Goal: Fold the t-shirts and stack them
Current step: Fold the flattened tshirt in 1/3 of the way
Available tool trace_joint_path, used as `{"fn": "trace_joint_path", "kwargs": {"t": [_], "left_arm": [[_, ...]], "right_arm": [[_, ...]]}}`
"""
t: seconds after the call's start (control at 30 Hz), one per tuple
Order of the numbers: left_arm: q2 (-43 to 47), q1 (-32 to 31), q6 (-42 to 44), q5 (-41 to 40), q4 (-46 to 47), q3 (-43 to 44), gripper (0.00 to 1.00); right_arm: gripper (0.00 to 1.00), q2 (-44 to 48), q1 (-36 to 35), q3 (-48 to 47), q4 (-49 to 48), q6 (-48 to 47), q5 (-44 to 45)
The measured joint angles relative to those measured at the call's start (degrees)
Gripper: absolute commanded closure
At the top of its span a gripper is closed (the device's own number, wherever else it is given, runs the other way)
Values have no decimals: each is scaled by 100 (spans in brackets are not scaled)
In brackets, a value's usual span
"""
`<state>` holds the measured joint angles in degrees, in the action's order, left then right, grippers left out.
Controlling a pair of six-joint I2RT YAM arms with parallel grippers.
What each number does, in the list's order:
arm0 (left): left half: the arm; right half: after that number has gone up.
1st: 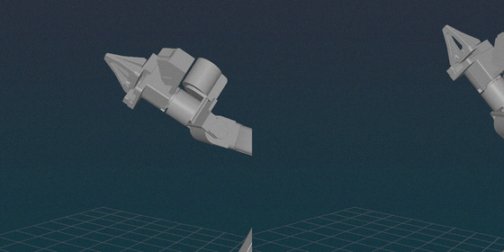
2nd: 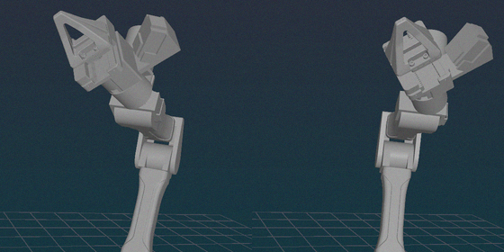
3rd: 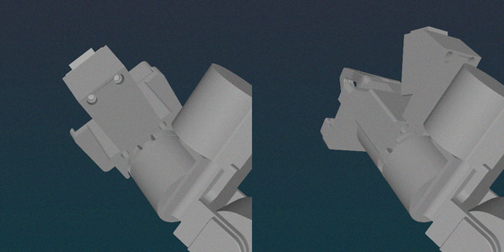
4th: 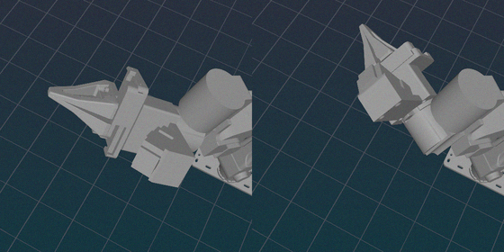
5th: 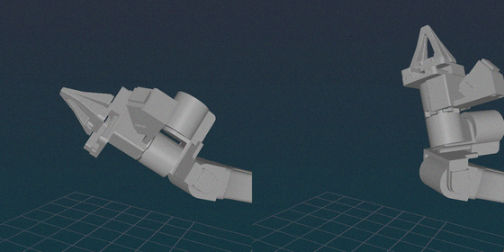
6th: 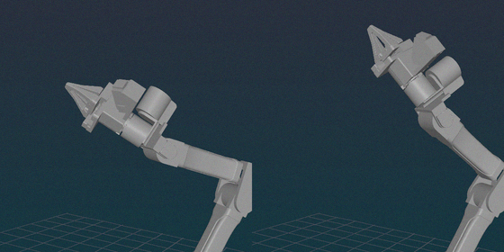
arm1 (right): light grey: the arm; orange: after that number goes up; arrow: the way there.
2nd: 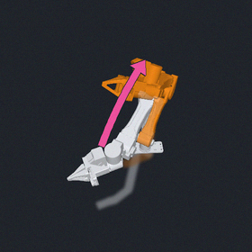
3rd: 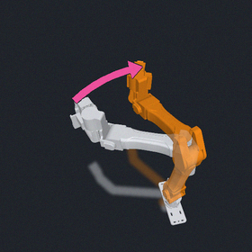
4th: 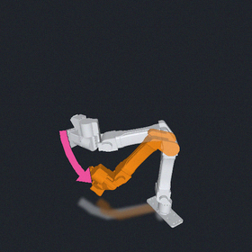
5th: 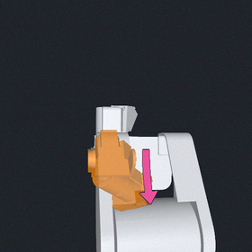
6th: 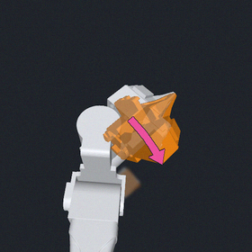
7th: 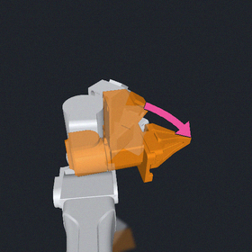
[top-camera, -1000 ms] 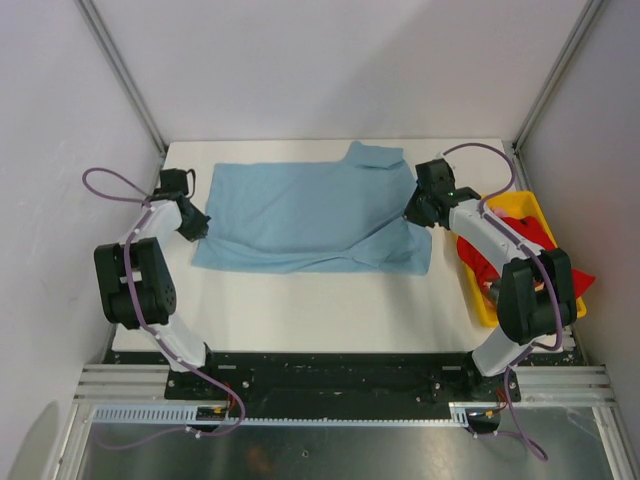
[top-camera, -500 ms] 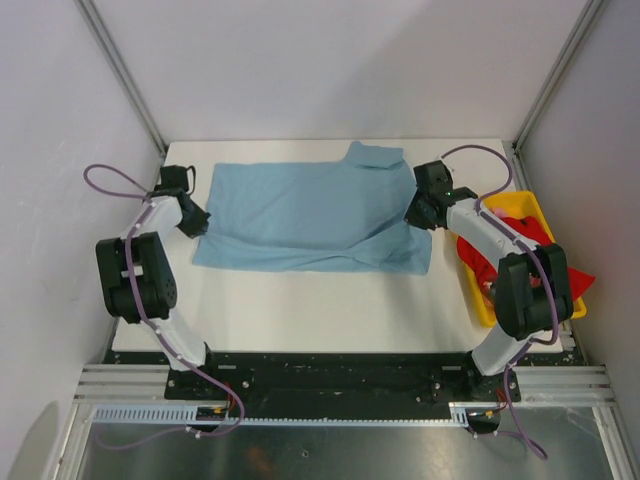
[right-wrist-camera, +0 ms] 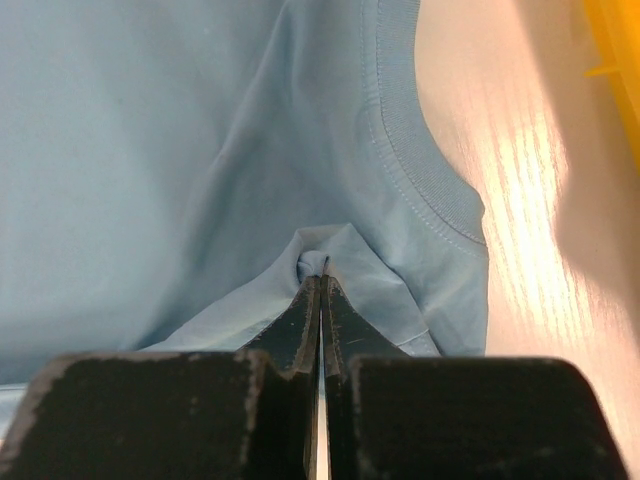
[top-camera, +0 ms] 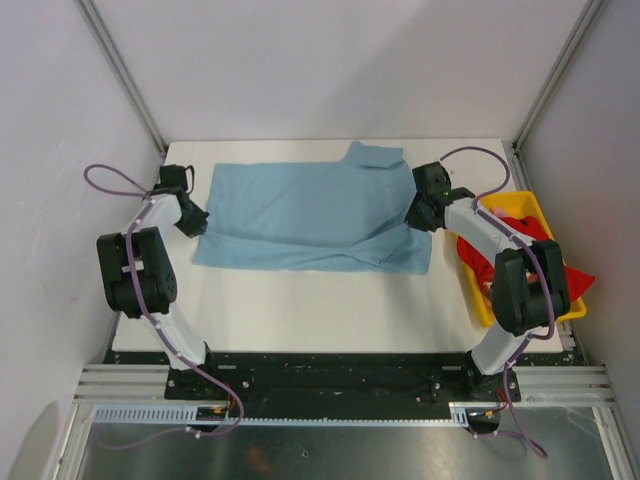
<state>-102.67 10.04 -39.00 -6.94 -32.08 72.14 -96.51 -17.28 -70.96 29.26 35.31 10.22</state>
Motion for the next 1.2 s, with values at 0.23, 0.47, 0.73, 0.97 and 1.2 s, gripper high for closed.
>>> {"fn": "trace_joint_path", "kwargs": {"t": [0.23,0.47,0.73,0.97,1.2], "left_arm": [[-61,28,-2,-31,-7,13,100],[-125,63,-2,-35,-15,140,100],[-216,63,-2,-35,-15,151,100],[-299,66,-2,-33,-11,151,95],[-308,98,61,-20,15,160,29]], "right_arm": [[100,-37,48,0,-55,-35,-9],[100,-46,81,0,-140,-46,-17],[100,-203,116,-46,-199,-44,-52],[100,-352,118,-118,-221,-48,-63],[46,-422,125,-278,-216,-179,-79]]}}
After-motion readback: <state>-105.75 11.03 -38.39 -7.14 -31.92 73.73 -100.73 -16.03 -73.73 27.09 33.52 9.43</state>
